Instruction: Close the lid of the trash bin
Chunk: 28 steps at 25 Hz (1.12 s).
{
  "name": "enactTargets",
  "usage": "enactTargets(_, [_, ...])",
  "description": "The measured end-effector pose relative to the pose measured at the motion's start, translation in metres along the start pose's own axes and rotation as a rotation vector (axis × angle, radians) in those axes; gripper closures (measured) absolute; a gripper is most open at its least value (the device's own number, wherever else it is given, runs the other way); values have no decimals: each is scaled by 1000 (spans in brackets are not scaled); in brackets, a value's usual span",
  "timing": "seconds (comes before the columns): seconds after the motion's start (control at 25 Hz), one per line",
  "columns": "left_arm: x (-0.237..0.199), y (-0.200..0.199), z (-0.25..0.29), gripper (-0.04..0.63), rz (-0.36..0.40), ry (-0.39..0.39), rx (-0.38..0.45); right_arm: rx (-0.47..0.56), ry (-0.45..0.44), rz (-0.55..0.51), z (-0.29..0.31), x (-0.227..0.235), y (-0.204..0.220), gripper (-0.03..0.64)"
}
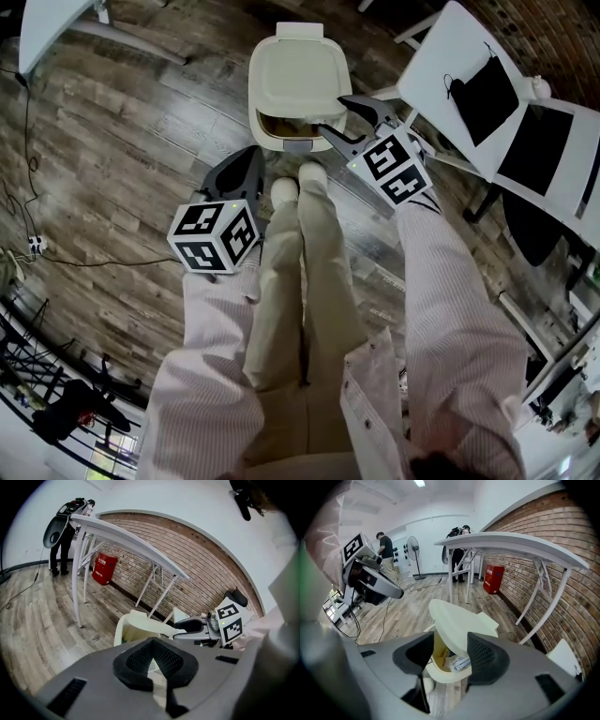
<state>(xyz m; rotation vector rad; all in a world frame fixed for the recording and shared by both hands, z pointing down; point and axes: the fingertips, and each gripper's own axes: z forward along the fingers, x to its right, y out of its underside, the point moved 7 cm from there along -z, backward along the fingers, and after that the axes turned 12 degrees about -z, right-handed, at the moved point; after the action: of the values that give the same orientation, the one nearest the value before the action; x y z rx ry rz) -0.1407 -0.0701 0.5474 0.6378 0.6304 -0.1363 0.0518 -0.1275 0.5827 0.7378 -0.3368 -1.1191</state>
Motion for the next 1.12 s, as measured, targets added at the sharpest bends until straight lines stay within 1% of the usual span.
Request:
enactTargets(0.12, [-3,3,-2,601,-2,-1,-4,-4,-4,17,2,-5,4,407])
enactTargets(0.28, [-5,7,-3,601,-5,-7,-8,8,0,70,4,-8,11,408])
enactTargets(0.36, [-6,9,-3,601,-8,-10,-9,29,2,114,5,-6,14,407])
enactTargets(0.6, [-7,19,3,601,-21,-21,-13,89,-31,258,10,-6,26,408])
enactTargets(0.76, [-5,32,6,601,-28,-23,-29,96,-49,308,16,-12,37,410])
enactTargets(0.88, [-6,39,10,601,-35,-27,-28,118,-59,368,19,-13,44,411])
enactTargets(1.0, [-8,43,14,601,-36,-31,-24,121,-71,380,23,-16,50,413])
enactTargets(1.12, [-10,45,20,601,-38,-33,-19,116,-72,393,28,-15,58,453])
